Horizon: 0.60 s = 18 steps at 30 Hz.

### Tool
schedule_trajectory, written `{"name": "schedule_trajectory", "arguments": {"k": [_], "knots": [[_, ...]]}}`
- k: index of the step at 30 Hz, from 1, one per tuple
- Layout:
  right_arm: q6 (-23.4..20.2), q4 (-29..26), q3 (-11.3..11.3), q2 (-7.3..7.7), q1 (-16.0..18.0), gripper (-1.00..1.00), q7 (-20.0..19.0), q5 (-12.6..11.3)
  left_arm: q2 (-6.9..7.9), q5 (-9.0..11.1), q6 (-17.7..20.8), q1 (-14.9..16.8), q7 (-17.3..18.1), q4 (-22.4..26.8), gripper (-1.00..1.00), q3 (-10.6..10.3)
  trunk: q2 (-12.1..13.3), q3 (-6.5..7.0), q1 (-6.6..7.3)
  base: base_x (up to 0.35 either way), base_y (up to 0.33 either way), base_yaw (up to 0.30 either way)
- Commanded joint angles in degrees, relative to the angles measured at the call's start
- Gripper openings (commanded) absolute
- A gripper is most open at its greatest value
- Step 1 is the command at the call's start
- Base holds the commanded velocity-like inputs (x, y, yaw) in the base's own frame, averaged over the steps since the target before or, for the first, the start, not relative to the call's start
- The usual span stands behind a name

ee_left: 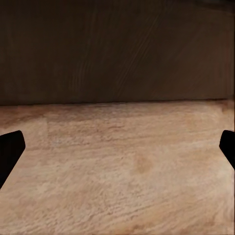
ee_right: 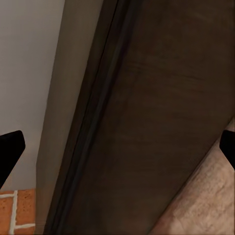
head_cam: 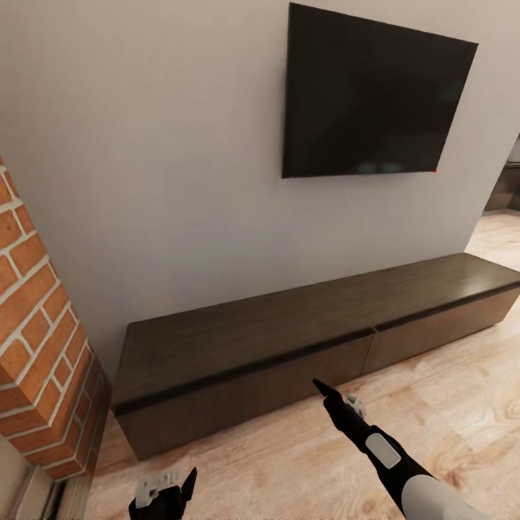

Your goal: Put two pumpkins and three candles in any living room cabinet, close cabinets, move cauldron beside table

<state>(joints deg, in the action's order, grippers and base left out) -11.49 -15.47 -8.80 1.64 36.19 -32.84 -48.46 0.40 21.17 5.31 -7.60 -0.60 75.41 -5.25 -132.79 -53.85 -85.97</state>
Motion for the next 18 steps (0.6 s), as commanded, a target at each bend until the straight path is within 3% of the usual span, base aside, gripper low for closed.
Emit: {"name": "schedule_trajectory", "arguments": {"k": [1,2,6,10,18], "knots": [[-0.55,0.0,-0.18,-0.02,0.02,1.0,-0.14,-0.46,0.01,0.54,2.26,0.0,-0.33,1.88,1.0,-0.02,-0.02,-0.05,0.0,0.0,0.0,0.0],[-0.55,0.0,-0.14,-0.03,0.02,1.0,-0.13,-0.41,-0.04,0.47,5.69,0.01,-1.05,4.34,1.0,0.04,-0.02,-0.05,0.0,0.0,0.0,0.0],[-0.55,-0.2,-0.09,-0.05,0.02,1.0,-0.17,-0.35,-0.04,0.49,10.28,0.03,-3.43,7.28,1.0,0.01,-0.02,-0.05,0.0,0.0,0.0,0.0],[-0.55,-0.42,-0.05,-0.1,0.02,1.0,-0.24,-0.34,-0.04,0.6,11.29,0.11,-4.38,7.7,1.0,-0.01,-0.02,-0.05,0.0,0.0,0.0,0.0],[-0.62,-0.56,-0.1,-0.1,0.02,1.0,-2.22,-0.45,-0.05,0.7,9.59,0.13,-4.94,7.61,1.0,-0.1,-0.02,-0.05,0.0,0.0,0.0,0.0]]}}
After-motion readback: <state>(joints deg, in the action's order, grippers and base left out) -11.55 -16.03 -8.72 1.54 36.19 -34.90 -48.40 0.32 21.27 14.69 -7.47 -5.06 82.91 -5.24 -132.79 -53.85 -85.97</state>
